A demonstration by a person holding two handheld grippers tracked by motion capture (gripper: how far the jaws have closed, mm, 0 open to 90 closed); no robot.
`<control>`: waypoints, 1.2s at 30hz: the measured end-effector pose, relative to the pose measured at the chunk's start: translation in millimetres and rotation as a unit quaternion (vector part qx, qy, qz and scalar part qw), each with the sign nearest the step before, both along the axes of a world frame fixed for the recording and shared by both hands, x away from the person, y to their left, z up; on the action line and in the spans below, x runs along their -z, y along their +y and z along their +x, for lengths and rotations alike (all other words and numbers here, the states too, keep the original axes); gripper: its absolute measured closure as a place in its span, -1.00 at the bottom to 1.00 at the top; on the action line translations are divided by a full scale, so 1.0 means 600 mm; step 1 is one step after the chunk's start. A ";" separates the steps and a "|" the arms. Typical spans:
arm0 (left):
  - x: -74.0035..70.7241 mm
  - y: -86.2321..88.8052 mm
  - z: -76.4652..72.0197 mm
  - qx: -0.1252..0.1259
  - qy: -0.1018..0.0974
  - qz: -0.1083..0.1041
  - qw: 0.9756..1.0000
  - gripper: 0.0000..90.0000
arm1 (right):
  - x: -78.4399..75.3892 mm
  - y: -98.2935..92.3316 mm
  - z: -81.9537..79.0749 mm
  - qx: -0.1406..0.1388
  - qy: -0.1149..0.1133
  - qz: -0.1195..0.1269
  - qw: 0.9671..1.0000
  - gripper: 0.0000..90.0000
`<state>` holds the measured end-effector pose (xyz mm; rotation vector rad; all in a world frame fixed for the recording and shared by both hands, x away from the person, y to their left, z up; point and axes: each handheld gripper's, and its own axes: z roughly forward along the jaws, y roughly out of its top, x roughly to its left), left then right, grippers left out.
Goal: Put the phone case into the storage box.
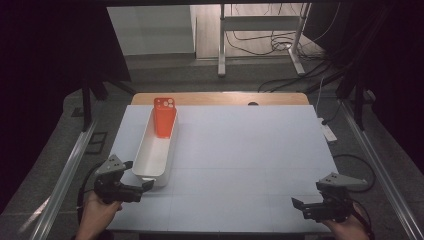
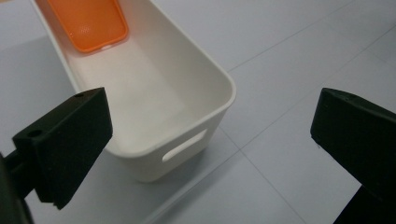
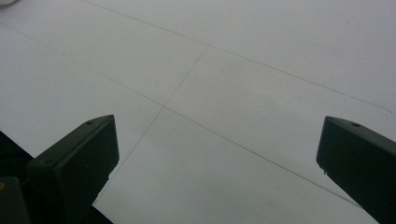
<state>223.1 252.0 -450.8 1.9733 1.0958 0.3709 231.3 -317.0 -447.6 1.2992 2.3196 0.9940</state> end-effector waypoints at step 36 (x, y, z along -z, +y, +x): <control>0.028 0.028 -0.051 -0.031 0.029 0.026 0.999 -1.00 | 0.000 0.001 0.000 0.000 0.002 -0.002 1.000 -1.00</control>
